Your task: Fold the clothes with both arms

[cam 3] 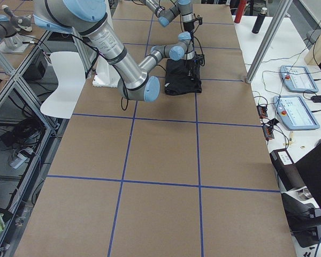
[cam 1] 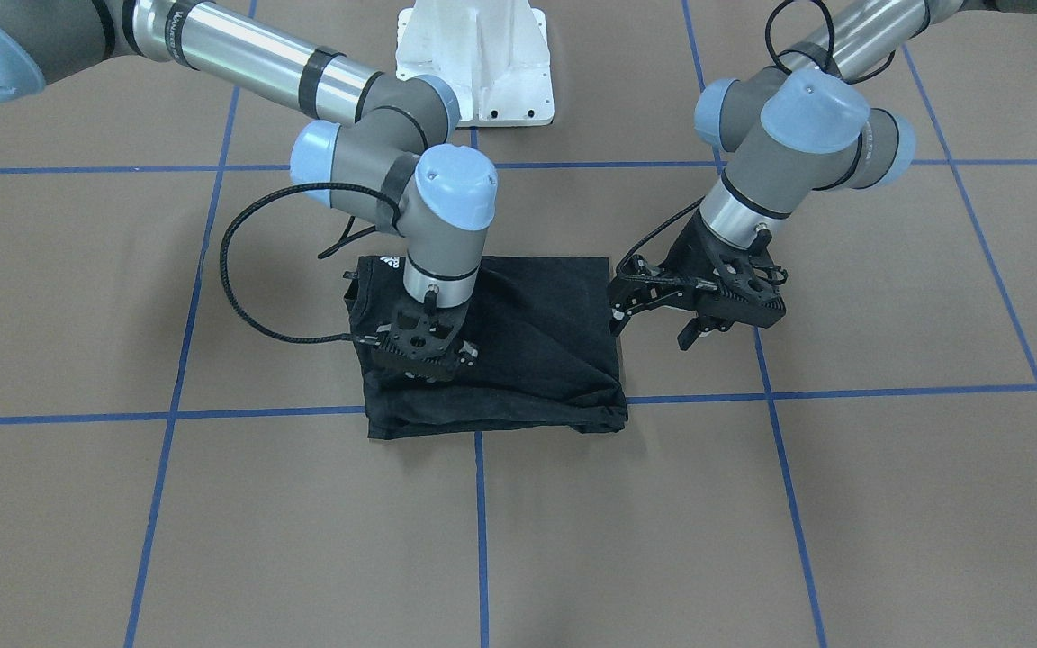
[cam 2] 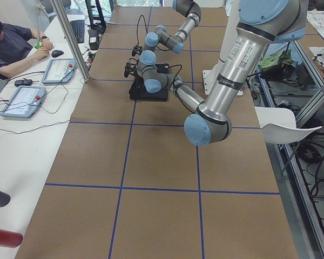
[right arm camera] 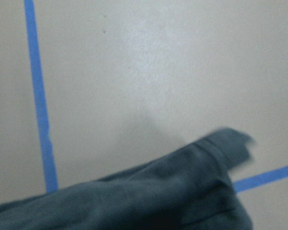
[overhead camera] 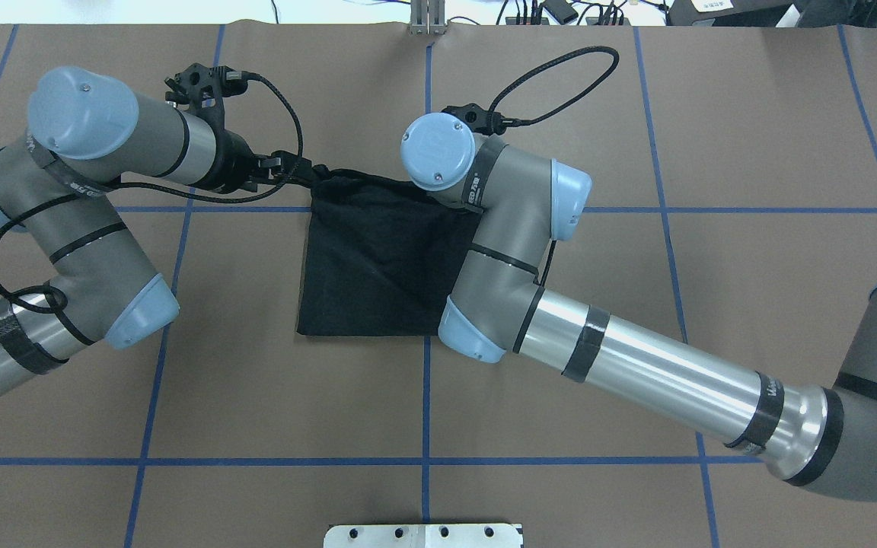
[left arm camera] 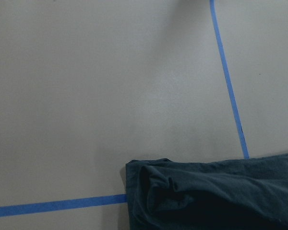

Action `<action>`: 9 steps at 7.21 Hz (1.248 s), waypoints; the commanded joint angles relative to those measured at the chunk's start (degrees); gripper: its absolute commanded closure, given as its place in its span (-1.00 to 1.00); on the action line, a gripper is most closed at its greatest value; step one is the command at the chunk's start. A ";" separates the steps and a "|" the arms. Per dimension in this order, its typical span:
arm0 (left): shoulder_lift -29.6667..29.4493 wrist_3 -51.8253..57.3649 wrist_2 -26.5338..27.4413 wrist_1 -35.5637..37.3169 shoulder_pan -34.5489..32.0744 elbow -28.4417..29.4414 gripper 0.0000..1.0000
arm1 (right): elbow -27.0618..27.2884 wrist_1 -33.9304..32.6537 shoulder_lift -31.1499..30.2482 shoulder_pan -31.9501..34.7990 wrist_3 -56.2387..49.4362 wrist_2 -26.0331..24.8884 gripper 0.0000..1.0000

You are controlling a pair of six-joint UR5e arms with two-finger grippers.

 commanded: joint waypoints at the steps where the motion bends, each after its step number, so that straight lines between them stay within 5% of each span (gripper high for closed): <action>1: 0.33 0.00 -0.08 0.20 0.00 -0.85 -1.00 | -4.92 3.01 1.58 6.19 -7.09 1.83 1.00; 2: 0.33 0.09 -0.34 0.37 -0.09 -0.94 -1.00 | -4.58 2.84 1.84 8.65 -9.48 8.28 1.00; 3: 0.33 0.26 -1.91 0.72 -0.44 -0.94 -1.00 | -3.88 2.66 1.67 10.24 -11.33 13.83 0.78; 4: 0.25 1.83 -3.75 2.73 -2.36 -0.94 -1.00 | -1.35 2.57 -0.16 10.78 -11.52 15.45 -0.62; 5: 0.33 10.46 -4.55 9.45 -3.68 -3.03 -1.00 | 3.12 2.40 -4.00 11.05 -13.96 16.60 -0.99; 7: 3.74 26.29 -4.39 23.44 -6.40 -10.05 -1.00 | 14.08 -1.18 -14.27 15.77 -22.46 25.19 -0.99; 9: 10.32 42.21 -4.73 24.28 -12.97 -12.01 -1.00 | 28.41 -10.65 -26.05 20.69 -40.17 26.01 -0.99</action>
